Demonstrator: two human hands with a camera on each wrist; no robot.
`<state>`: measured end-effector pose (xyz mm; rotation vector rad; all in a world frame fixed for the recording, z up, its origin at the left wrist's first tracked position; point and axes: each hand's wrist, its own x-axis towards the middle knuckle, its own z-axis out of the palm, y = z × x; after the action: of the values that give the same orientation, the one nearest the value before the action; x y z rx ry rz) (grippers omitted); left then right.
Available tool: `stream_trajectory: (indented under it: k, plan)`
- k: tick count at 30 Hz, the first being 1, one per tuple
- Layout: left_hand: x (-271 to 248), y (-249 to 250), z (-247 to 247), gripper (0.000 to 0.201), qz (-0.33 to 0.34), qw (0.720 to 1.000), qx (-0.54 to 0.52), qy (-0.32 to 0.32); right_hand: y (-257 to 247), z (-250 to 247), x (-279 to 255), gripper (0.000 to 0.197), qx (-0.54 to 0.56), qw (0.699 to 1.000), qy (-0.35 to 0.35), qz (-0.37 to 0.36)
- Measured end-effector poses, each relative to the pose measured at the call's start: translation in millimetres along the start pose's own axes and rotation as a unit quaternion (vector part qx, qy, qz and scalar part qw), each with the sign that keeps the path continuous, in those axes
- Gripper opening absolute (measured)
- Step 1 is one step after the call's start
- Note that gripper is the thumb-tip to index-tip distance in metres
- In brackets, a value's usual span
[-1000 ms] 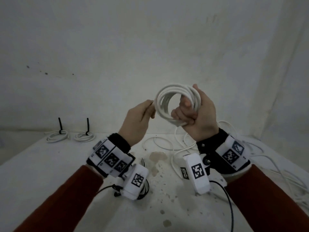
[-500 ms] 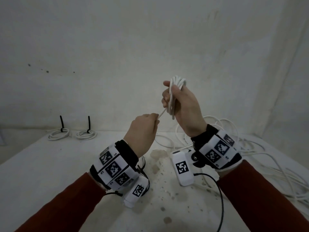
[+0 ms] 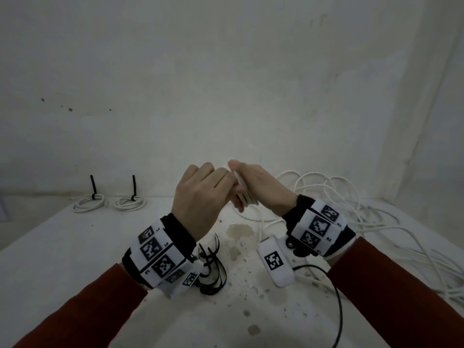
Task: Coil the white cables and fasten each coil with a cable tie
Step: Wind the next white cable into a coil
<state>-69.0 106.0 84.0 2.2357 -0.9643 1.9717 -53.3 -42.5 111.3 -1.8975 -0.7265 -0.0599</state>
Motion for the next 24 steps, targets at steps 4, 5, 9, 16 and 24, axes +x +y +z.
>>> stream_trajectory:
  k: [4,5,9,16,24]
  plan:
    - [-5,-1,0,0.033,-0.023,0.999,-0.035,0.022,12,12,-4,0.07,0.097,0.993,-0.046,0.037]
    - [-7,-1,0,0.035,-0.035,0.998,-0.043,0.022,13,13,-4,0.072,0.114,0.992,-0.037,0.051]
    - [-14,7,1,0.039,-0.098,0.991,-0.089,0.016,10,17,-7,0.075,0.111,0.989,-0.001,0.097]
    - [-19,14,3,0.042,-0.318,0.893,-0.313,-0.059,6,17,-9,0.07,0.129,0.984,0.008,0.121]
    - [-28,12,17,0.05,-0.282,0.895,-0.326,-0.114,10,22,-9,0.047,0.069,0.971,0.188,0.128]
